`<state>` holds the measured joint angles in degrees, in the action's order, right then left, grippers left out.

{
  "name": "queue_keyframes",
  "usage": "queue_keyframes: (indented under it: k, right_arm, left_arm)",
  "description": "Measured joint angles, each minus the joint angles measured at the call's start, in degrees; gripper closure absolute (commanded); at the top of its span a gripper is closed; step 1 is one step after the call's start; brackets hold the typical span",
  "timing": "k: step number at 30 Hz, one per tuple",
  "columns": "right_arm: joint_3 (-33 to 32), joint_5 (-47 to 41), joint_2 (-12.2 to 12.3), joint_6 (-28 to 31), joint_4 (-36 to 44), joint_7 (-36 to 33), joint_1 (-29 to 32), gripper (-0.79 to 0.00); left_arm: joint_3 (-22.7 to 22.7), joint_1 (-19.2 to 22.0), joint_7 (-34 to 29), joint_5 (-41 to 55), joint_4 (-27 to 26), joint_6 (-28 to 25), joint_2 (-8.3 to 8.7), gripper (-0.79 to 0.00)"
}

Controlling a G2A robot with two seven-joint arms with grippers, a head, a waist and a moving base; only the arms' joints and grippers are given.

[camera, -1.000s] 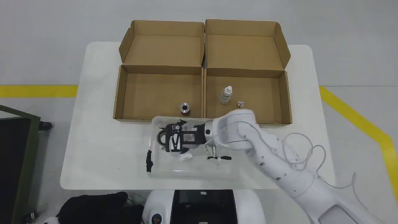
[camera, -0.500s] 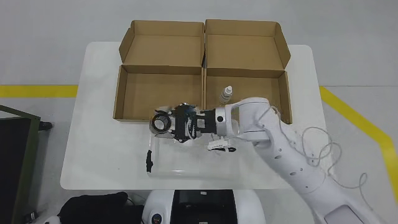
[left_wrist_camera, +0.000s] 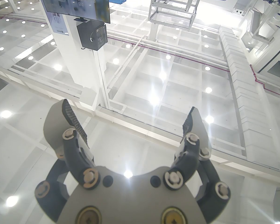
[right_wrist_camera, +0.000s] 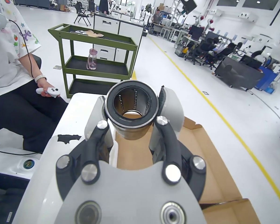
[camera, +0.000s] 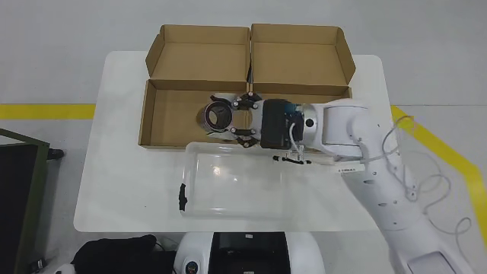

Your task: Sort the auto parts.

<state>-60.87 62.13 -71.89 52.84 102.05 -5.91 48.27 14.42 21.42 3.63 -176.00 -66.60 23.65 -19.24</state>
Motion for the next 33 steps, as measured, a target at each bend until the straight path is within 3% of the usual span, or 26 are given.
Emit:
queue_keyframes:
  k: [14,33]
  right_arm:
    - [-12.19,1.89,2.03,0.89,2.71,5.88,3.67,0.0]
    - [-21.23,4.84,3.79,-1.64,8.84,9.84,9.53,0.0]
  left_arm:
    - [0.0,0.0,0.0,0.0,0.0,0.0,0.0,-0.785]
    - [0.0,0.0,0.0,0.0,0.0,0.0,0.0,-0.785]
